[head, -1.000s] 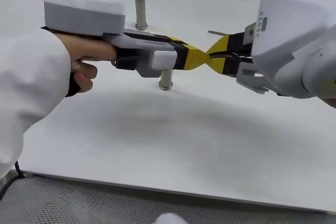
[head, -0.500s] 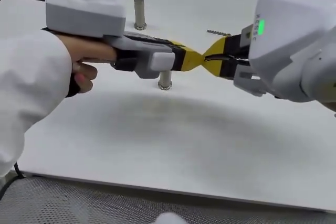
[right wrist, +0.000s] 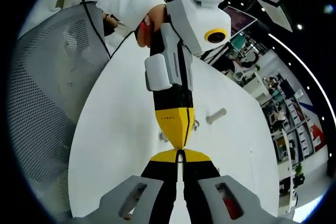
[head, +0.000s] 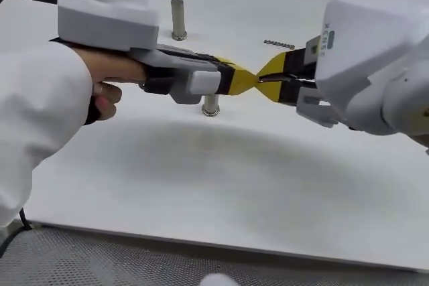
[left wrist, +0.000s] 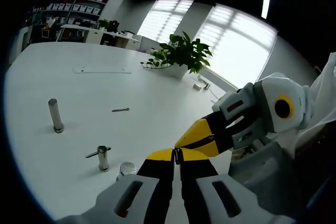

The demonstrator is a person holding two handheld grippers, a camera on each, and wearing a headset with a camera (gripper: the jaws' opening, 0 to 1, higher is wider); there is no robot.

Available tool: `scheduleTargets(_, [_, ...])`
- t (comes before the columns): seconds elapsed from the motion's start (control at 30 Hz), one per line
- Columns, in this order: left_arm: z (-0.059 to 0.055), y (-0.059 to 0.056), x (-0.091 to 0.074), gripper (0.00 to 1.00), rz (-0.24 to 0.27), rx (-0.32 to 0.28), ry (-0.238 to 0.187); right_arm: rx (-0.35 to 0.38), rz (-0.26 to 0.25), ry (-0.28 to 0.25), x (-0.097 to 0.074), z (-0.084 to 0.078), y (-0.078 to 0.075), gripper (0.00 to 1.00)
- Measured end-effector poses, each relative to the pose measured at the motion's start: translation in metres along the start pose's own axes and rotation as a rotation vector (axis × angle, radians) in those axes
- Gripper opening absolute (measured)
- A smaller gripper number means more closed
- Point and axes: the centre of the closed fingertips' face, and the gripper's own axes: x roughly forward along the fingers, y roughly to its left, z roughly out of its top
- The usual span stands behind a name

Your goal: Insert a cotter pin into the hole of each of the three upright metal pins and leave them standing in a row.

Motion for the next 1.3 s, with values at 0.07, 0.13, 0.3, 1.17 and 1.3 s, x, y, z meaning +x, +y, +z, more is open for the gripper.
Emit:
scheduleTargets(0.07, [0.0,0.0,-0.001,0.0,0.005,-0.024,0.005,0.006,0.002,-0.007,0.0,0.001,0.001,0.0])
scheduleTargets(0.13, [0.0,0.0,-0.001,0.0,0.011,0.004,0.007,0.02,0.008,-0.016,0.001,0.001,0.001,0.0])
scheduleTargets(0.3, [-0.004,-0.002,-0.001,0.0,0.016,0.034,0.032,0.023,0.036,-0.015,0.003,0.002,0.005,0.0])
scheduleTargets(1.17, [-0.009,-0.011,-0.012,0.0,0.029,0.383,0.071,0.296,0.145,-0.092,-0.005,-0.01,0.009,0.09])
scheduleTargets(1.3, [-0.011,-0.01,-0.011,0.0,0.018,0.419,0.084,0.322,0.151,-0.105,-0.007,-0.01,0.006,0.09])
